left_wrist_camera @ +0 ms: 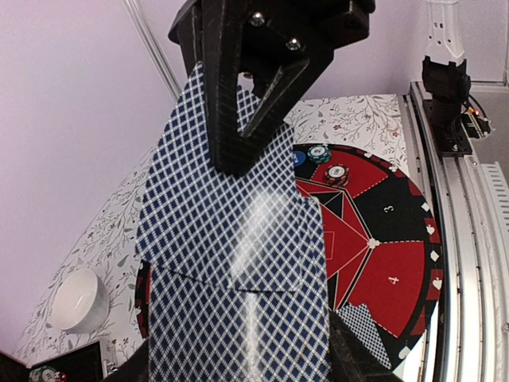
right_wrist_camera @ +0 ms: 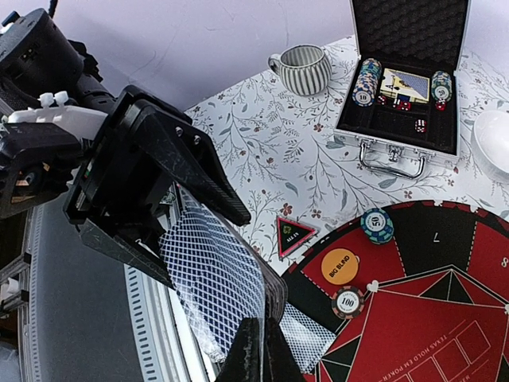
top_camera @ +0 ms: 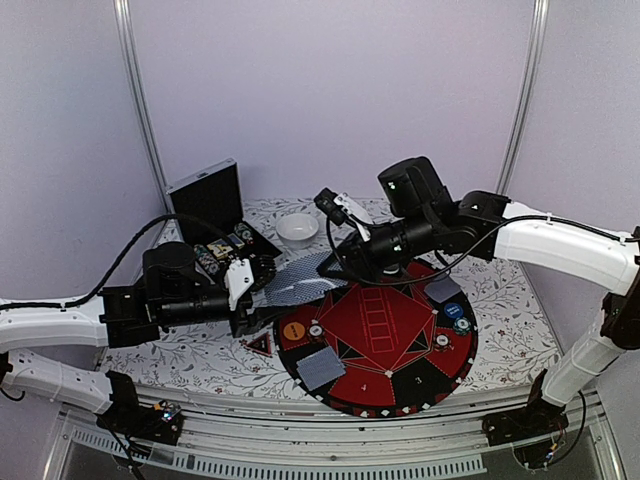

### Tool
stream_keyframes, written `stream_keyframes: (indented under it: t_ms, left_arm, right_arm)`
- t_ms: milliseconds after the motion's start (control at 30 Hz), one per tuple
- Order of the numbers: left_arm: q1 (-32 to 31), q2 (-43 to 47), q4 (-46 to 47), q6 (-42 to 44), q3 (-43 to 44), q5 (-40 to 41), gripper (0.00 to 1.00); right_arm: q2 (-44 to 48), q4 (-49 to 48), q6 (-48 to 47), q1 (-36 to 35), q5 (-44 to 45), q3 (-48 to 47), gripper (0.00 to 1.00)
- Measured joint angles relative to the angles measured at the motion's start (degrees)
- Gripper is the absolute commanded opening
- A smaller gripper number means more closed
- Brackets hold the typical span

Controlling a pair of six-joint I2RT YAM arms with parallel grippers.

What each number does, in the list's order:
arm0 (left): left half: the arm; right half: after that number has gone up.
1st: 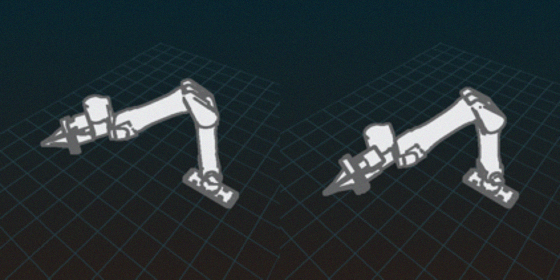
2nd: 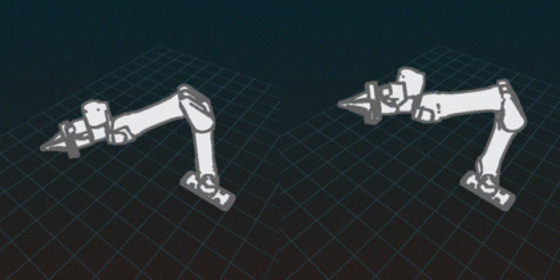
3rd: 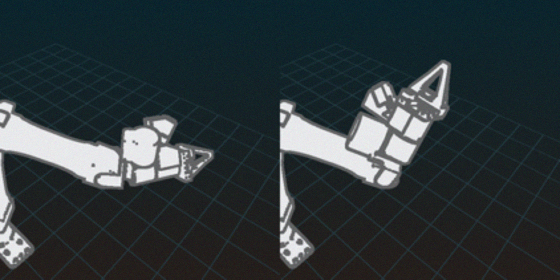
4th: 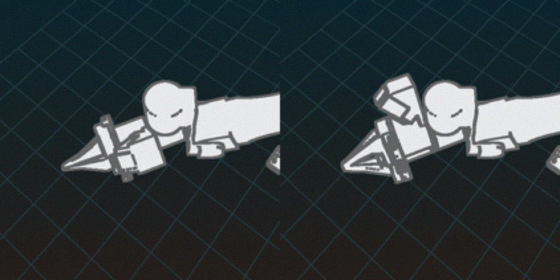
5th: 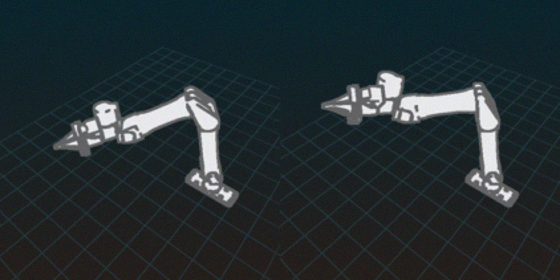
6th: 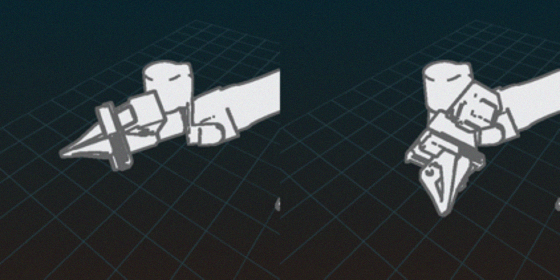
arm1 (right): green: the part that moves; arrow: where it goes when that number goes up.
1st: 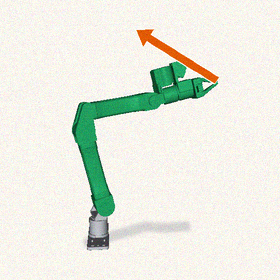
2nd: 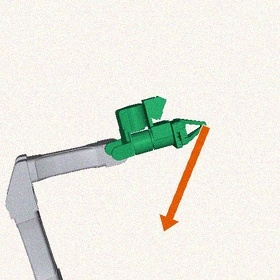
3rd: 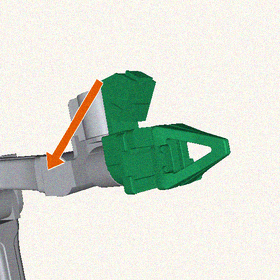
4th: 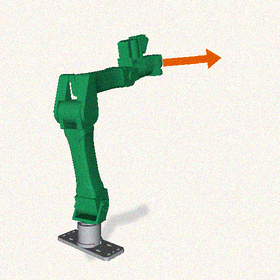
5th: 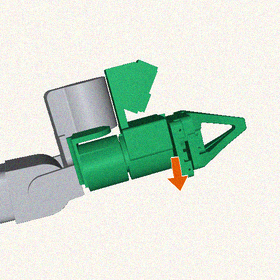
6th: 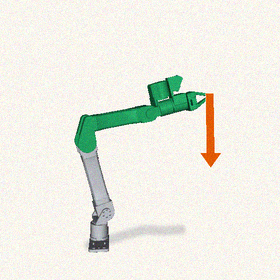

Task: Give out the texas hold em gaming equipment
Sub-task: Pick up the poker card from the face-down deck piles.

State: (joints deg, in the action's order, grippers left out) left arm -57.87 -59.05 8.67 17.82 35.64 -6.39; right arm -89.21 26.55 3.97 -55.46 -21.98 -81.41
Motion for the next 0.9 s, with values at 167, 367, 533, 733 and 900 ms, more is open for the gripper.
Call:
stream_keyframes:
  t_ms: [167,367,533,733,900]
  left_arm:
    - [0.00,-0.11,0.00,0.00,0.00,-0.11,0.53]
    - [0.00,-0.11,0.09,0.00,0.00,-0.42,0.53]
    - [0.00,-0.11,0.15,0.00,0.00,-0.52,0.53]
    - [0.00,-0.11,0.22,-0.02,0.00,-0.61,0.53]
    - [0.00,-0.11,0.26,-0.02,0.00,-0.63,0.53]
  right_arm:
    - [0.35,1.79,-0.39,0.00,0.31,-0.87,0.03]
    - [1.29,3.19,-0.59,0.02,-0.81,-1.64,0.03]
    - [1.68,4.22,-0.98,0.04,-1.01,-1.88,0.03]
    - [2.75,5.49,-1.20,1.51,-2.51,-2.29,0.03]
    - [4.59,5.57,-1.11,2.84,-4.68,-2.32,0.03]
